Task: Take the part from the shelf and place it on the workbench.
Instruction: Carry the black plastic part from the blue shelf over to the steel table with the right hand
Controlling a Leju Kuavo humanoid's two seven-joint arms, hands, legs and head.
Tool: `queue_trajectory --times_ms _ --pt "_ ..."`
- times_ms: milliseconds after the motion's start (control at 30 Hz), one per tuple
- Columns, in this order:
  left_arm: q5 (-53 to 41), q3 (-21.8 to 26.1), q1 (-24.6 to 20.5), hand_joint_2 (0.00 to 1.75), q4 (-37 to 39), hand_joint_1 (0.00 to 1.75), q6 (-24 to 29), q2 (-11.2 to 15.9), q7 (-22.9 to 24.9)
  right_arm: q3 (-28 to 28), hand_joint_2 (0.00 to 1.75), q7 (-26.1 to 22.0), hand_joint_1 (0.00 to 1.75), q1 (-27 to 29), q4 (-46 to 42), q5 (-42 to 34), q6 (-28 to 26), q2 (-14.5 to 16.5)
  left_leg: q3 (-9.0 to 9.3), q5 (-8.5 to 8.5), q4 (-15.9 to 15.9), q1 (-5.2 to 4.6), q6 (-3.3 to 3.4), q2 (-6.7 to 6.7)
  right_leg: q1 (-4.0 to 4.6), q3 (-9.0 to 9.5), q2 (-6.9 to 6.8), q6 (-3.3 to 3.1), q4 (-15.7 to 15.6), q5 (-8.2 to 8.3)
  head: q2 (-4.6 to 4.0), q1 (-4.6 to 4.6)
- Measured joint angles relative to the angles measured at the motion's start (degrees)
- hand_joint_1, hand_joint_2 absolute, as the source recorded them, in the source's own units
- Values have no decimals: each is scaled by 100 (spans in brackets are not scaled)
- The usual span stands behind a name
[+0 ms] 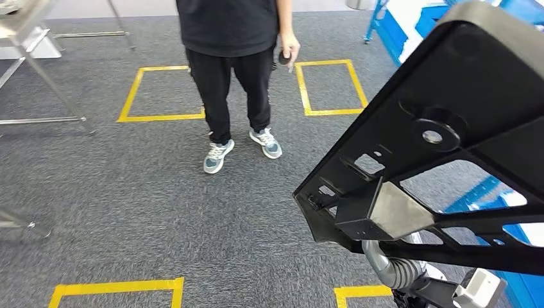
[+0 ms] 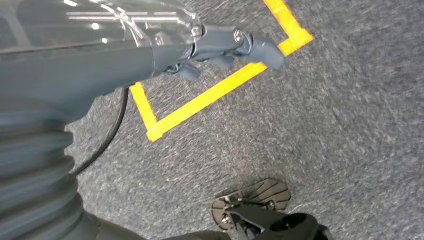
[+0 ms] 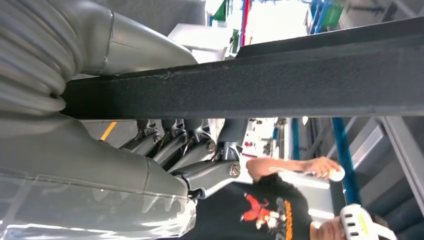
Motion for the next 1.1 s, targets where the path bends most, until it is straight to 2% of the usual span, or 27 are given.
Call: queue_trajectory --times_ms 33,67,133,200,233,267,333,367,400,433,467,500,533,567,600,633,700,733,800,867,900,933,967,1000,1033,1067,1100 --pt "0 2 3 175 0 0 0 0 1 -3 175 -1 175 -2 -1 2 0 0 2 -5 14 13 -13 -79 -14 153 98 7 -377 217 0 32" --pt "0 5 -2 175 0 0 0 0 2 -5 175 -1 175 -2 -2 3 0 2 -15 -15 48 16 -35 -157 -30 298 227 12 -728 354 0 69" --pt "-1 17 -7 175 0 0 0 0 4 -8 175 -3 175 3 -10 6 0 5 -71 -14 88 26 -99 -293 -42 443 408 -1 -1077 426 0 102" --pt "-3 29 11 175 1 0 0 1 10 -10 175 -8 175 -2 -19 8 0 10 -112 10 79 46 -165 -393 -42 463 342 -58 -1108 422 0 95" --pt "-4 33 26 175 2 0 0 1 15 -10 175 -8 175 -14 -20 9 0 13 -124 0 97 46 -190 -328 -51 480 280 -95 -1124 434 0 88" --pt "-5 37 36 175 2 0 0 0 19 -10 175 -8 175 -21 -24 8 0 18 -170 -66 202 44 -211 -183 -66 497 208 -134 -1140 443 0 63" --pt "-9 41 36 175 2 0 0 -2 22 -11 175 -9 175 -23 -33 8 0 27 -416 -371 763 47 -239 196 -68 521 54 -184 -1159 445 0 -7" --pt "-9 43 30 175 2 0 0 -2 18 -11 175 -10 175 -18 -37 8 0 30 -600 -552 1159 66 -255 301 -60 524 -27 -197 -1158 438 0 -43" --pt "-9 46 25 175 2 0 0 -2 14 -11 175 -10 175 -16 -38 8 0 31 -759 -674 1496 92 -269 342 -56 527 -106 -199 -1158 432 0 -60" --pt "-8 51 19 175 1 0 0 -2 12 -11 175 -8 175 -15 -37 9 0 32 -838 -699 1670 119 -284 358 -57 532 -184 -195 -1158 424 0 -73" --pt "-7 58 15 175 1 0 0 -2 13 -11 175 -8 175 -14 -37 9 0 33 -808 -618 1618 151 -300 371 -60 543 -256 -184 -1157 412 0 -90" --pt "-8 65 17 175 1 0 0 -2 18 -11 175 -8 175 -15 -37 9 0 34 -665 -453 1346 183 -316 406 -66 562 -320 -164 -1156 396 0 -106" --pt "-8 70 23 175 1 0 0 -2 23 -11 175 -8 175 -16 -38 9 0 37 -460 -273 946 212 -336 496 -71 590 -375 -135 -1155 373 0 -124" --pt "-9 73 29 175 2 0 0 -5 26 -12 175 -8 175 -16 -38 9 0 38 -277 -152 584 201 -355 619 -61 614 -423 -98 -1149 348 0 -144" --pt "-10 74 31 175 2 0 0 -14 24 -15 175 -8 175 -19 -39 10 -1 38 -152 -87 332 187 -349 715 -48 632 -462 -60 -1147 326 0 -151" --pt "-11 75 28 175 2 0 0 -23 22 -21 175 -9 175 -18 -40 10 -1 39 -103 -86 212 156 -332 771 -36 651 -502 -25 -1150 310 0 -136" --pt "-15 79 19 175 1 0 1 -33 21 -33 175 -11 175 -19 -44 11 1 41 -109 -113 192 94 -234 684 -38 702 -596 51 -1187 295 0 -64" --pt "-16 81 22 175 0 0 1 -29 23 -38 175 -11 175 -20 -46 11 2 43 -100 -114 175 75 -186 618 -53 731 -589 87 -1193 274 0 -28" --pt "-19 87 21 175 -4 0 5 -19 26 -45 175 -15 175 -22 -51 13 2 46 -75 -106 143 69 -86 485 -63 646 -408 109 -969 107 0 20" --pt "-31 89 5 175 -5 0 9 -14 28 -62 175 -18 175 -7 -52 15 2 46 -67 -102 133 61 -17 347 -28 278 -161 66 -294 -208 0 108" --pt "-39 89 -2 175 -5 0 9 -13 30 -71 175 -18 175 3 -52 16 2 46 -66 -103 134 48 6 268 -1 52 -103 46 85 -332 0 159" --pt "-46 89 -5 175 -4 0 8 -13 32 -77 175 -16 175 14 -51 21 2 46 -62 -105 136 33 17 182 23 -118 -72 28 332 -357 0 204" --pt "-51 89 -3 175 -4 0 8 -13 36 -82 175 -16 175 20 -51 24 2 46 -55 -107 137 21 22 92 44 -195 -47 8 373 -264 0 236" --pt "-60 90 -1 175 -4 0 8 -13 42 -86 175 -17 175 21 -51 27 2 46 -43 -107 139 13 25 0 65 -166 -11 -17 199 -71 0 261" --pt "-70 90 0 175 -4 0 8 -14 47 -90 175 -17 175 20 -51 31 2 46 -29 -109 140 11 25 -91 81 -44 73 -46 -157 184 0 284" --pt "-81 91 -1 175 -4 0 9 -16 57 -95 175 -19 175 18 -51 34 2 46 -23 -112 145 4 22 -177 90 99 214 -74 -528 374 0 302" --pt "-92 91 -2 175 -4 0 9 -19 67 -98 175 -22 175 18 -55 38 2 47 -29 -112 149 5 17 -259 93 227 338 -88 -834 490 0 315"
